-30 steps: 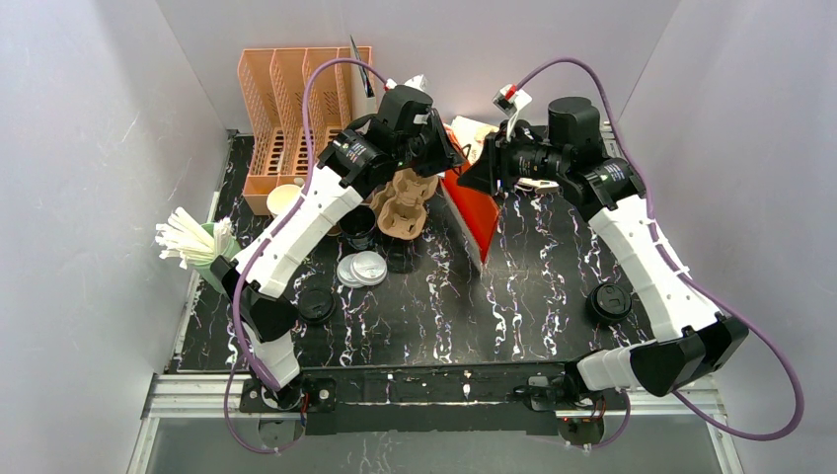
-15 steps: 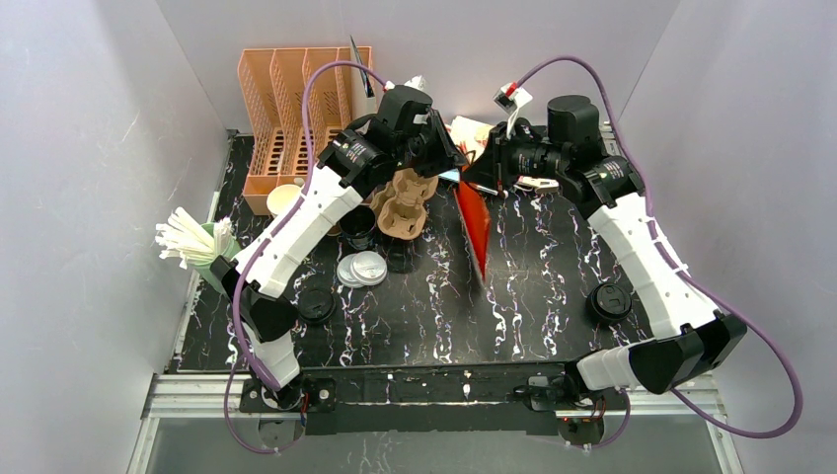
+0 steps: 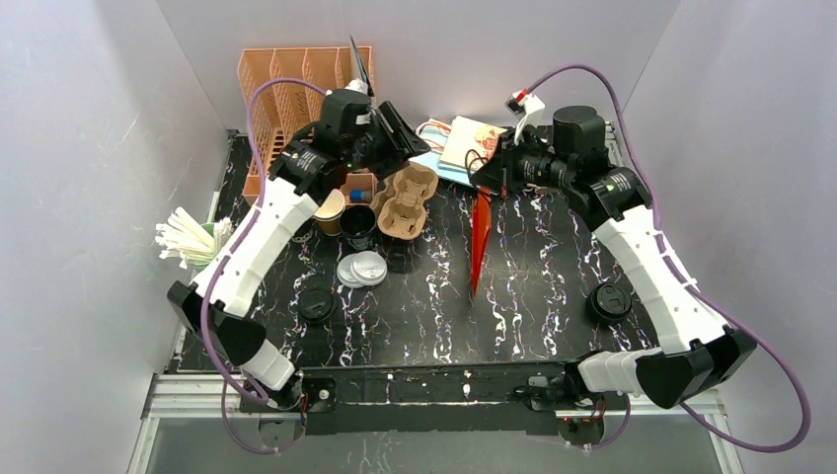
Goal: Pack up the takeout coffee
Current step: Open the takeout bag at the center of the board.
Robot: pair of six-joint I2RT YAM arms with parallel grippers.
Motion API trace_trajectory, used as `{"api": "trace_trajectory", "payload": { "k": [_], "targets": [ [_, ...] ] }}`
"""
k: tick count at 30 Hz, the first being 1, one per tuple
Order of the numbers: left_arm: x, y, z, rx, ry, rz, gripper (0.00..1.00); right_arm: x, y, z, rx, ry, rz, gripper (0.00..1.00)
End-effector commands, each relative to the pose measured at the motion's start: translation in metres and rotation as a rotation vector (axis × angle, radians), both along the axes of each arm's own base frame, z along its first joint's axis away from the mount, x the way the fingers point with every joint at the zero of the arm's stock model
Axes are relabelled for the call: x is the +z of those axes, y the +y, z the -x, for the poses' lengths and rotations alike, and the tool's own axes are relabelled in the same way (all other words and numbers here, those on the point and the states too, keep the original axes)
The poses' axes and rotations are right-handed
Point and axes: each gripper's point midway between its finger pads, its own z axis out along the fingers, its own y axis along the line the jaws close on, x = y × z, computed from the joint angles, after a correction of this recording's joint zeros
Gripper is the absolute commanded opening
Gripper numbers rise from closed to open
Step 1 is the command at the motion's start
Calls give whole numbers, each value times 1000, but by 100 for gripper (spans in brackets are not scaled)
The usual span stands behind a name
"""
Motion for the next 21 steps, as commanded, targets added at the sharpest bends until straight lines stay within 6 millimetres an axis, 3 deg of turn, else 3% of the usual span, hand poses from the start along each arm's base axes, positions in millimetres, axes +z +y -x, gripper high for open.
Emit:
{"api": "trace_trajectory", "payload": {
  "k": [1,5,12,21],
  "targets": [
    [25,-5,20,-79,-46,97,53,15,-6,0,-60,-33,-43,1],
    [19,-17,28,-129,-32,188,45,17,-5,-1,-62,-31,-60,1],
    [32,-41,32,-218,-47,346,28,23,-5,-2,-72,-45,-75,1],
    [33,-66,39,-310,-6,424,26,27,-1,-1,-55,-41,-92,1]
  ]
}}
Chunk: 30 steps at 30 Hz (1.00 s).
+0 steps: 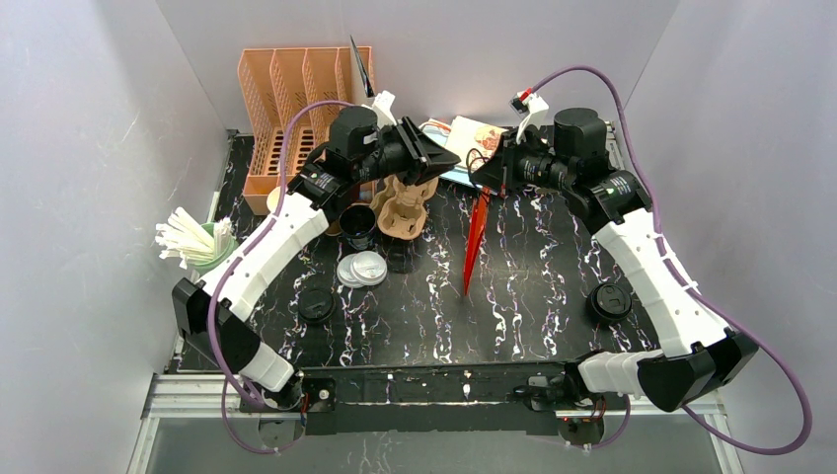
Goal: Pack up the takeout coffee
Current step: Open the takeout bag at the center of the board.
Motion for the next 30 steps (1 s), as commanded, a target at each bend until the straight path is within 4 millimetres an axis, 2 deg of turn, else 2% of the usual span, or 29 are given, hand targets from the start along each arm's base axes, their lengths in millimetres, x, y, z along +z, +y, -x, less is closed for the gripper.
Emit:
{"api": "trace_trajectory", "payload": {
  "k": [1,10,16,18,21,28,30],
  "targets": [
    [15,-14,11,-80,-10,81,25,26,2,2,11,-69,-55,1],
    [10,-16,10,-86,10,81,13,31,4,5,21,-64,-73,1],
    [-1,8,-2,33,23,74,12,31,3,4,11,-60,-71,1],
    [-2,10,-3,38,20,81,11,31,3,4,12,-58,-71,1],
    [-6,5,-3,6,37,68,13,31,3,4,12,-59,-71,1],
    [-6,-6,-2,-51,43,109,25,33,3,5,18,-59,-73,1],
    [-11,-11,-2,-78,72,117,26,35,3,5,20,-62,-72,1]
  ]
}}
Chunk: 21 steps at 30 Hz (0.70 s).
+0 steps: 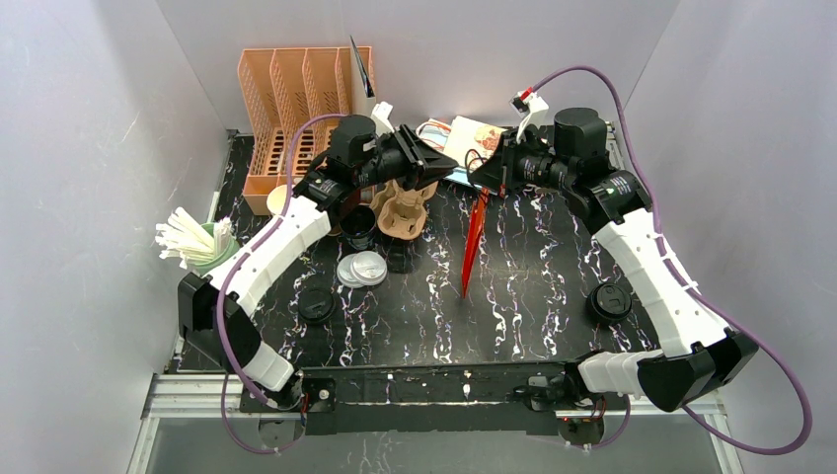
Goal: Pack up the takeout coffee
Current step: Open the takeout bag at the center of the board.
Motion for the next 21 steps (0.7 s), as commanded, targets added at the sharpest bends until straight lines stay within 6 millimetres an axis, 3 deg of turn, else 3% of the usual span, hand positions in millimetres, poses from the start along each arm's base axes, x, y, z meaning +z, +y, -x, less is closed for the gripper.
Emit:
{"api": "trace_trajectory", "payload": {
  "k": [1,15,21],
  "targets": [
    [7,-12,6,-83,10,53,26,32,1,2,15,-82,-46,1],
    [20,-24,-2,-124,-36,114,33,31,4,2,38,-76,-39,1],
    [29,-22,-4,-93,-63,158,30,28,3,1,35,-79,-31,1]
  ]
}}
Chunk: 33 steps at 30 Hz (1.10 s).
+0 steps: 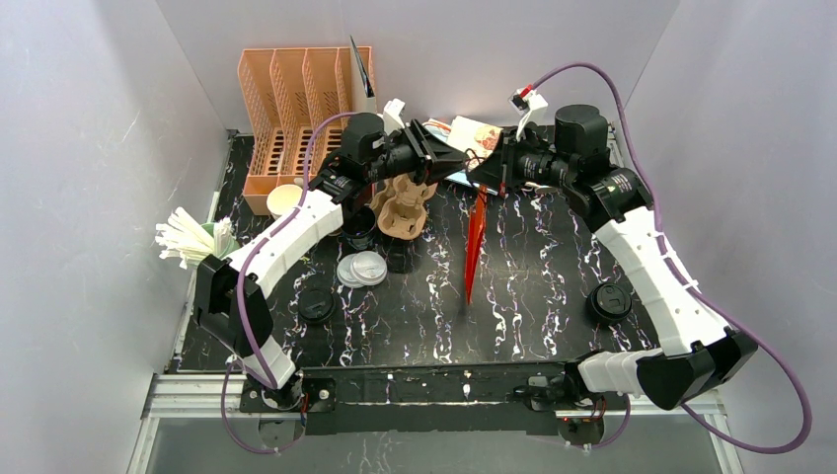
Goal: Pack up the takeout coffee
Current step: Open the takeout bag at the center of the board.
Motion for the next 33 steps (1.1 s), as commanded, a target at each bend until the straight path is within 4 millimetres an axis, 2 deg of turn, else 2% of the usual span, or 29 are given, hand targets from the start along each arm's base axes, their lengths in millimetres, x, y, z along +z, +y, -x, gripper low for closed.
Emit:
{"api": "trace_trajectory", "payload": {
  "k": [1,11,19,21,24,26,29,33],
  "targets": [
    [32,2,8,-7,-72,74,29,21,1,-2,14,-73,-20,1],
    [23,-9,9,-63,-37,84,31,20,2,-4,23,-87,-6,1],
    [3,-22,13,-105,9,39,30,20,2,-6,26,-98,1,1],
    [0,-22,12,-103,11,23,24,20,1,-6,25,-101,5,1],
    [-1,-20,11,-87,2,-8,7,19,-1,-7,14,-104,14,1],
    [-2,-18,9,-74,-7,-26,0,17,-5,-7,-8,-106,27,1],
    [-4,-8,6,-45,-11,-72,0,12,-19,-12,-93,-110,68,1],
    [-4,11,-1,2,-38,-134,0,9,-50,-19,-273,-135,121,3]
  ]
}}
